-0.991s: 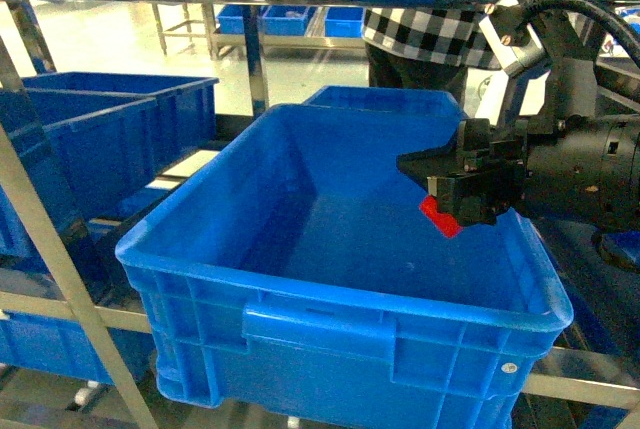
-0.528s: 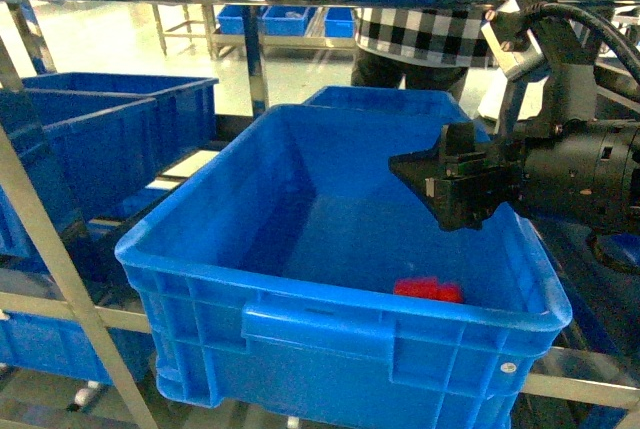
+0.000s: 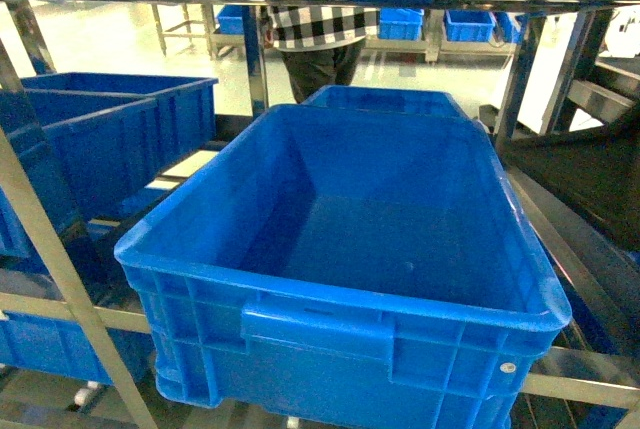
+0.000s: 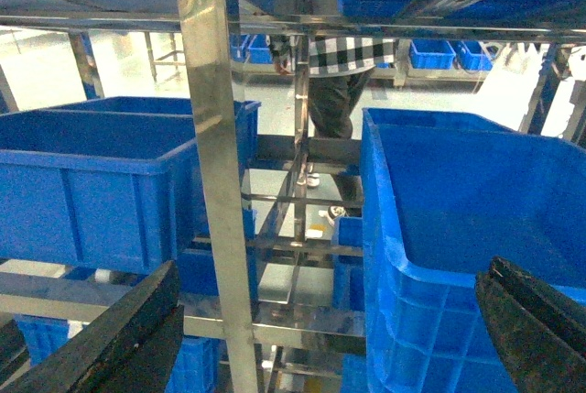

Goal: Pick red block from blue box to shelf

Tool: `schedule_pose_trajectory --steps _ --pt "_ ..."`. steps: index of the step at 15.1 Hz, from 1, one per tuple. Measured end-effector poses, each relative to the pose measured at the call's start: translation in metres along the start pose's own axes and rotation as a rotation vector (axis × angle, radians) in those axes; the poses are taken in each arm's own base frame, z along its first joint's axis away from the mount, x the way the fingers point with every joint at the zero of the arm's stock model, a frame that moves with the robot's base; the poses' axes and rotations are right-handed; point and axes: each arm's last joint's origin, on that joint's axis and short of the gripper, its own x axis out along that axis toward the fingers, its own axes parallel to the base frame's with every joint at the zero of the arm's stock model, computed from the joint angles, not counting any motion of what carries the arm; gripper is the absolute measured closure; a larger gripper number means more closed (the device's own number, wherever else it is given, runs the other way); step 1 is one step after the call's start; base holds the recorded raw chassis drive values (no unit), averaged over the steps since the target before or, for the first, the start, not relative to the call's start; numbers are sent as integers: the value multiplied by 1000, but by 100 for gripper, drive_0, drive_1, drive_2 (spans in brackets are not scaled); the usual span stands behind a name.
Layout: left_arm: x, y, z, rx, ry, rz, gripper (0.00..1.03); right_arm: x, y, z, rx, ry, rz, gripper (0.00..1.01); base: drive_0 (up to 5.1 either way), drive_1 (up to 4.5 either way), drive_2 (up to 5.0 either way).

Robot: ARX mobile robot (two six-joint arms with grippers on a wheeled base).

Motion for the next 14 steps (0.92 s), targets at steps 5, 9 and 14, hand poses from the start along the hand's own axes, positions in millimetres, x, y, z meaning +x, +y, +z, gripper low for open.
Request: schedule_pose_trajectory --steps 5,9,14 --pt "0 0 0 0 0 0 5 -28 6 -15 60 20 -12 3 0 0 0" --pt "0 0 0 0 0 0 5 -82 15 -44 115 43 -186 3 0 0 0" --pt "0 0 0 0 0 0 5 -182 36 -21 -60 -134 -547 3 0 0 0"
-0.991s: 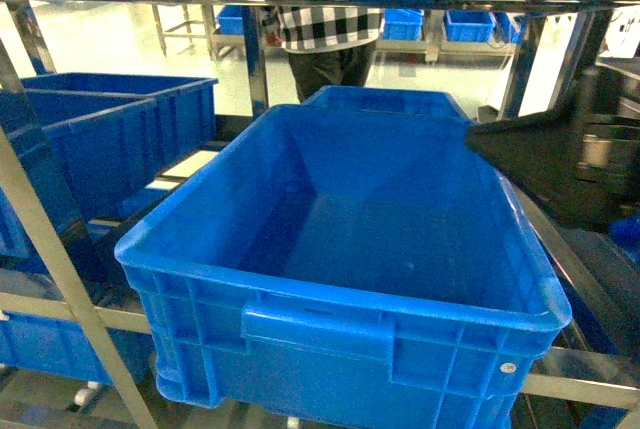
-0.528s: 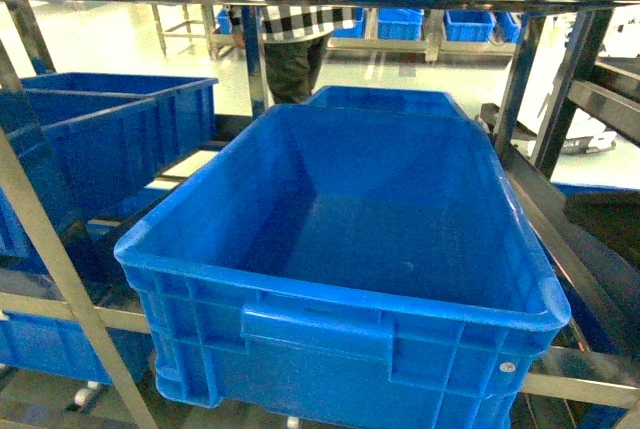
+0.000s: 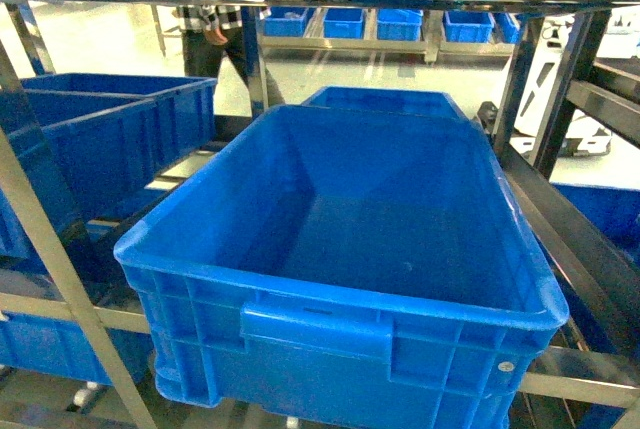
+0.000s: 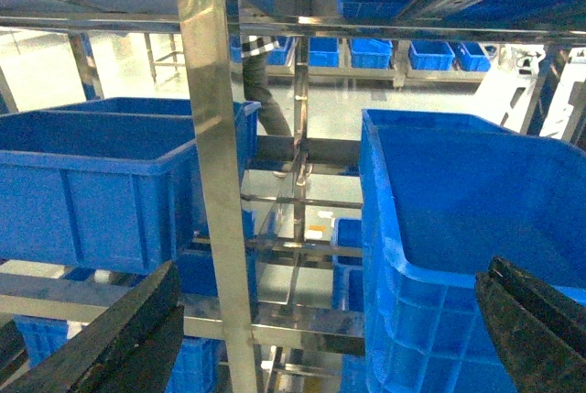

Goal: Pick red block from blue box to shelf

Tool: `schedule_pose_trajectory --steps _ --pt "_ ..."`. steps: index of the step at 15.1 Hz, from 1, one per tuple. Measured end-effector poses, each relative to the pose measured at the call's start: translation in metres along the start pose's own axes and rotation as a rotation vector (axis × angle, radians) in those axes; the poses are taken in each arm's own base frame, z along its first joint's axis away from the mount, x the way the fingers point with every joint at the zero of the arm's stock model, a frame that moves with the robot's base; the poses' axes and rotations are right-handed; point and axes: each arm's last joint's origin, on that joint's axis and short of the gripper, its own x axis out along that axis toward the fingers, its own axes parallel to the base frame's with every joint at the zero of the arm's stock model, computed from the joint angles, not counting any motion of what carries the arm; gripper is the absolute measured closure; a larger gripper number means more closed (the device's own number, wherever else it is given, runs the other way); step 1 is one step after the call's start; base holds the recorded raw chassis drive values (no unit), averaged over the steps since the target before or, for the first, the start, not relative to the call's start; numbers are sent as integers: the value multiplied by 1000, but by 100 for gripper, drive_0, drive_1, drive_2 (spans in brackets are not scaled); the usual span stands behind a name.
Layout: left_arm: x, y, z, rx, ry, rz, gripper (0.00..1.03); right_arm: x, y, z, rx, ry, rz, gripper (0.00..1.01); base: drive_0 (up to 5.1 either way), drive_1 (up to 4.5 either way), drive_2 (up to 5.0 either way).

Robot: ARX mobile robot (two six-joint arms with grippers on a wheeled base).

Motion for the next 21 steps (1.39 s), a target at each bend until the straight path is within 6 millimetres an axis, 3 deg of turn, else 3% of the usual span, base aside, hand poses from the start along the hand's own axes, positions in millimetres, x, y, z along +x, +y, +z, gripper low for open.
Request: schedule_pose_trajectory --steps 2,3,4,8,9,17,21 --pt "0 0 0 0 0 0 5 3 0 -1 -66 -99 -7 8 0 0 0" --pt "0 0 0 0 1 2 5 3 4 -12 -114 -248 -18 25 0 0 0" --pt "0 0 0 0 0 1 5 4 6 -12 -121 -280 -21 39 0 0 0" --pt "0 0 0 0 0 0 5 9 17 -30 -119 -271 -27 94 0 0 0" --pt "0 0 0 0 0 0 5 10 16 -32 -121 -270 -31 99 0 0 0" --pt "0 0 0 1 -1 0 5 14 14 -48 -119 -266 -29 99 0 0 0" --pt "0 0 0 0 0 0 5 14 14 -48 -119 -276 -28 99 0 0 0"
